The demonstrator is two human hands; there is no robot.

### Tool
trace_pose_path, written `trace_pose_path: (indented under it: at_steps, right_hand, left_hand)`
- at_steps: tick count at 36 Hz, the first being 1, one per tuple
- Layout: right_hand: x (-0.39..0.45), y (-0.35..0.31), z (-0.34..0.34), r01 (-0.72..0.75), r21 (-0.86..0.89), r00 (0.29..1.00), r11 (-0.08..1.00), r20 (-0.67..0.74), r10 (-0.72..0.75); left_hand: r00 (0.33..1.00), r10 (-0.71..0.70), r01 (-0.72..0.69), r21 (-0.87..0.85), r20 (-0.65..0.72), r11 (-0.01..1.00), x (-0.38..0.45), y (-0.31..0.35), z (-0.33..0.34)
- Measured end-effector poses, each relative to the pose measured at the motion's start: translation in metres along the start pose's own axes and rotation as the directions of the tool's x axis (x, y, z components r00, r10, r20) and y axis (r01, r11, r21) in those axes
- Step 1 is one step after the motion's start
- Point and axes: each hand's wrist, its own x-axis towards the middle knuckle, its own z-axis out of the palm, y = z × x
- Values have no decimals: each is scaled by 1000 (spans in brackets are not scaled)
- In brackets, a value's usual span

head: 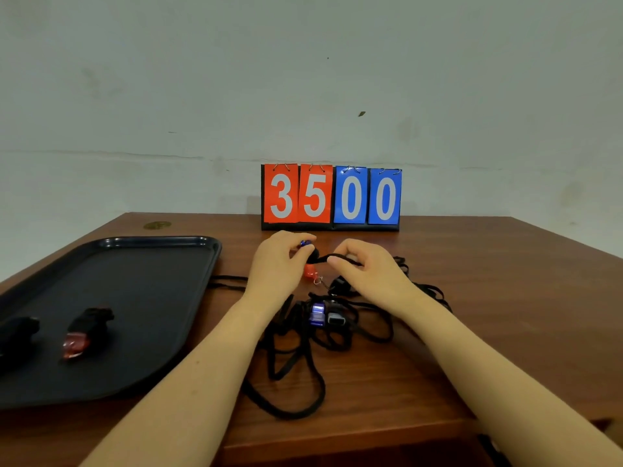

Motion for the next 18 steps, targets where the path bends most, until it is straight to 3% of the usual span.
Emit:
trace_pose_path:
  at_steps: [5,8,10,12,15,18]
  right_hand:
    - [-1,4,-4,117,-23,991,993,-67,-118]
    - [1,5,-7,129,41,974,991,-195,-119]
    - [2,6,-11,118,101,955,988,-285,-85]
    - [2,7,-13,117,156,943,981,-326,-61]
    - [4,7,-11,98,255,950,962,-311,-15]
    - [6,7,-5,78,326,952,942,-304,26]
  left_hand:
    - [992,19,-28,74,125,997,0,6,-1]
    - [969,-26,71,-175,246,982,-2,15,-6]
    - [933,-59,235,-476,354,848,-6,24,-10]
    - [909,-62,351,-677,412,646,-10,33,-12]
    - [897,-43,421,-820,441,387,-14,42,-12]
    - [905,-59,423,-874,422,238,-14,47,-10]
